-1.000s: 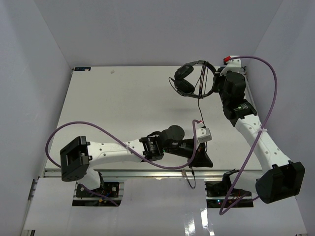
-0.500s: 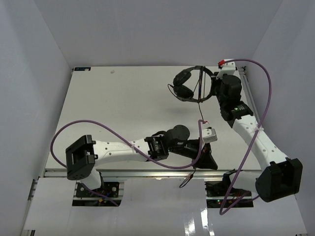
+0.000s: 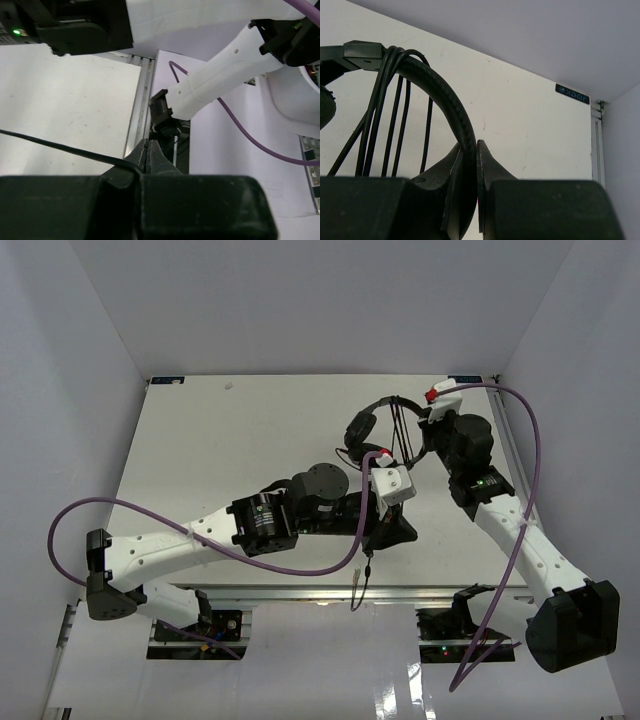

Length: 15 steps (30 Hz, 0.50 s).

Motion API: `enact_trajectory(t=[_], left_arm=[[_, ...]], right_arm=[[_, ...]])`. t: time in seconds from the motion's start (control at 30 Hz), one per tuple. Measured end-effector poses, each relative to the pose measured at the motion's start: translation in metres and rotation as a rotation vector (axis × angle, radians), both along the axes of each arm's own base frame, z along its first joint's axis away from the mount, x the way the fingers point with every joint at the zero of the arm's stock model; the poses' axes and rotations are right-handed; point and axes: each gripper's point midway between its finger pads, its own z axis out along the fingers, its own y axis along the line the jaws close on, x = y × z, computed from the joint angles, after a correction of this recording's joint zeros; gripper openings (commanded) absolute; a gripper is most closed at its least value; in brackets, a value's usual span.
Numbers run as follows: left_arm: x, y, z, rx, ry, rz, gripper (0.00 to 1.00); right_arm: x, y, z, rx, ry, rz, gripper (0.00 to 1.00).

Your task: Wrap the headphones

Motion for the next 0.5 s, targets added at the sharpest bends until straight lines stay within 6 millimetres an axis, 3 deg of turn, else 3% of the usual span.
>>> enact_trajectory(t=[0.13, 0.3, 0.5], left_arm=[[0.014, 0.007, 0.012, 0.017, -0.075, 0.056, 0.09], [0.023, 0.011, 0.006, 0.055, -0.109, 0.079, 0.09], [0.027, -0.008, 0.009, 0.052, -0.121, 0.033, 0.09]], right_arm=[[-0.004, 0.006, 0.001, -0.043, -0.031, 0.058, 0.08], [-0.005, 0.006, -0.004, -0.080, -0.038, 0.048, 0.08], [-0.008, 0.009, -0.004, -0.092, -0.039, -0.024, 0.08]])
